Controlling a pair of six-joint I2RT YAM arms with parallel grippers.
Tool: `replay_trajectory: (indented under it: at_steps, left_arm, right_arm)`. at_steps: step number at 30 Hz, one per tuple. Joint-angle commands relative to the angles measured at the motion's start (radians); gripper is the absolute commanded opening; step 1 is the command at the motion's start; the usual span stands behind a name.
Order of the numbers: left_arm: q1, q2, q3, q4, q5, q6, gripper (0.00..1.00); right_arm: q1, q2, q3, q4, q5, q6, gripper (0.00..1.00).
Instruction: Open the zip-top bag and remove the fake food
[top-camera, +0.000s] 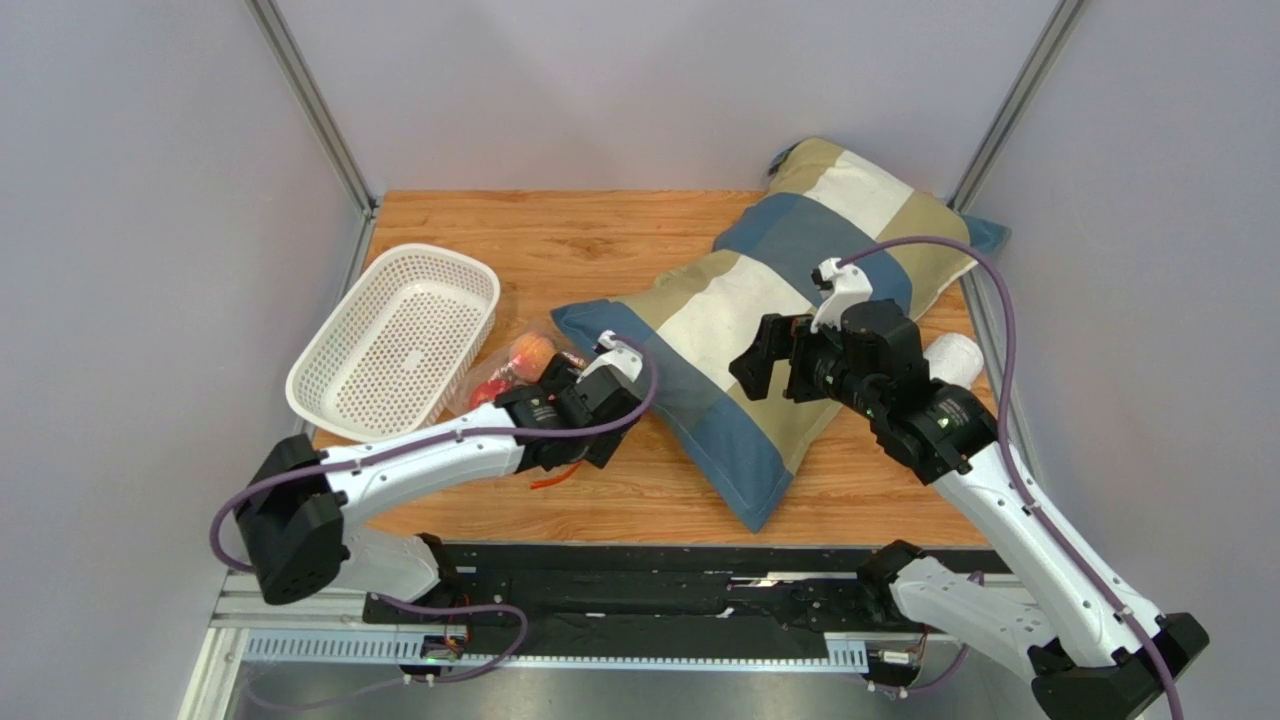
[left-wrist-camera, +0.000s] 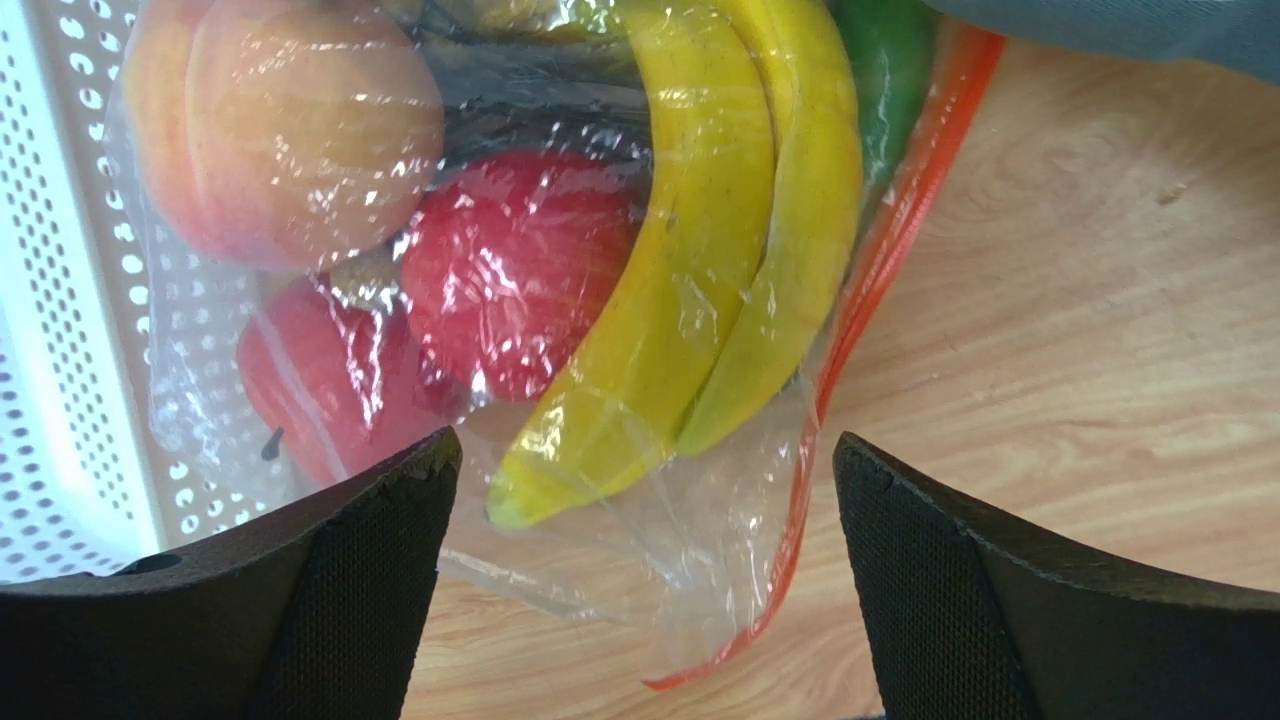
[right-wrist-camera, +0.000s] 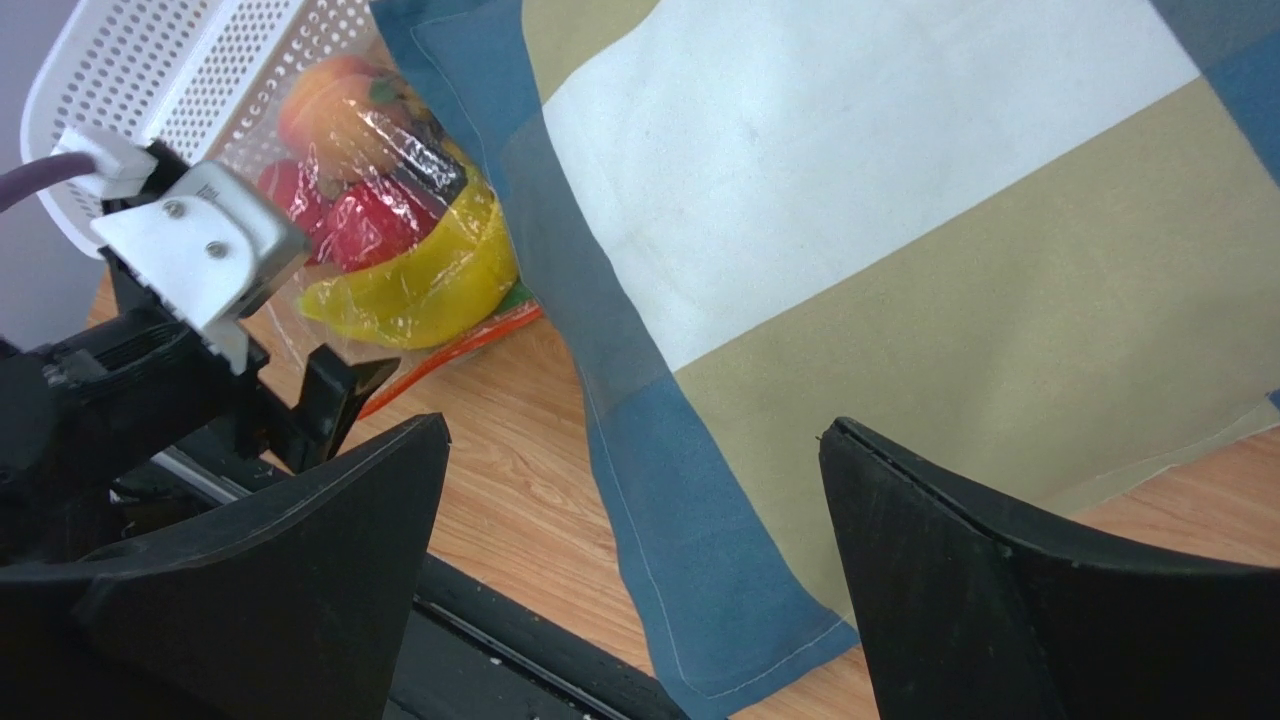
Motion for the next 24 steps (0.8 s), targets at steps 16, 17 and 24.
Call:
replay_trajectory:
  at_steps: [16, 17, 24]
  left_arm:
    - [0.229, 0.006, -0.112, 0.238, 0.344, -0.166, 0.69]
    - [0.229, -0.054, -0.164, 0.254, 0.360, -0.209, 0.68]
    - [0.229, -0.416, -0.275, 0.176, 0.392, -0.382, 0.64]
  right_arm:
    - [0.356, 0.046, -0.287, 0.373, 0.181, 0.389, 0.98]
    - [0.424, 0.077, -0.277, 0.401, 0.262, 0.449, 0.98]
    - [0.560, 0.315, -0.279, 0.529, 0.391, 0.609, 0.99]
